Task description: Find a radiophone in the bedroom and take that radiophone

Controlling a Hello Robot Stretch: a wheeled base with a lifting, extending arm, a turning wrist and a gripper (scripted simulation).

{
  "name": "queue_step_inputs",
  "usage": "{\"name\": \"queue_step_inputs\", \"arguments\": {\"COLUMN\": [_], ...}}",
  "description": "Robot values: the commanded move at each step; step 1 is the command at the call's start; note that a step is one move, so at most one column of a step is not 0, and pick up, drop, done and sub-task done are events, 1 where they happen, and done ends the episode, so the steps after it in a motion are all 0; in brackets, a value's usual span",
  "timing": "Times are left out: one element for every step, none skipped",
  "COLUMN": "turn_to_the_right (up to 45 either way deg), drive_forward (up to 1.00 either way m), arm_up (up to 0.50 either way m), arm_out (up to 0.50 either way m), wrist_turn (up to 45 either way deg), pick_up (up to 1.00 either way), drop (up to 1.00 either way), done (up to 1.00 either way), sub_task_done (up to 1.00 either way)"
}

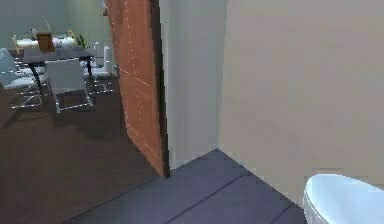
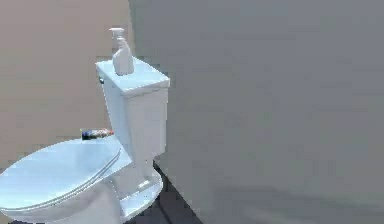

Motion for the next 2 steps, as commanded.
{"name": "queue_step_inputs", "arguments": {"turn_to_the_right": [-45.0,-39.0], "drive_forward": [0.0,0.0], "arm_up": [0.0,0.0], "arm_out": [0.0,0.0], "wrist_turn": [0.0,0.0], "pick_up": [0.0,0.0], "drop": [0.0,0.0], "done": [0.0,0.0], "sub_task_done": [0.0,0.0]}}
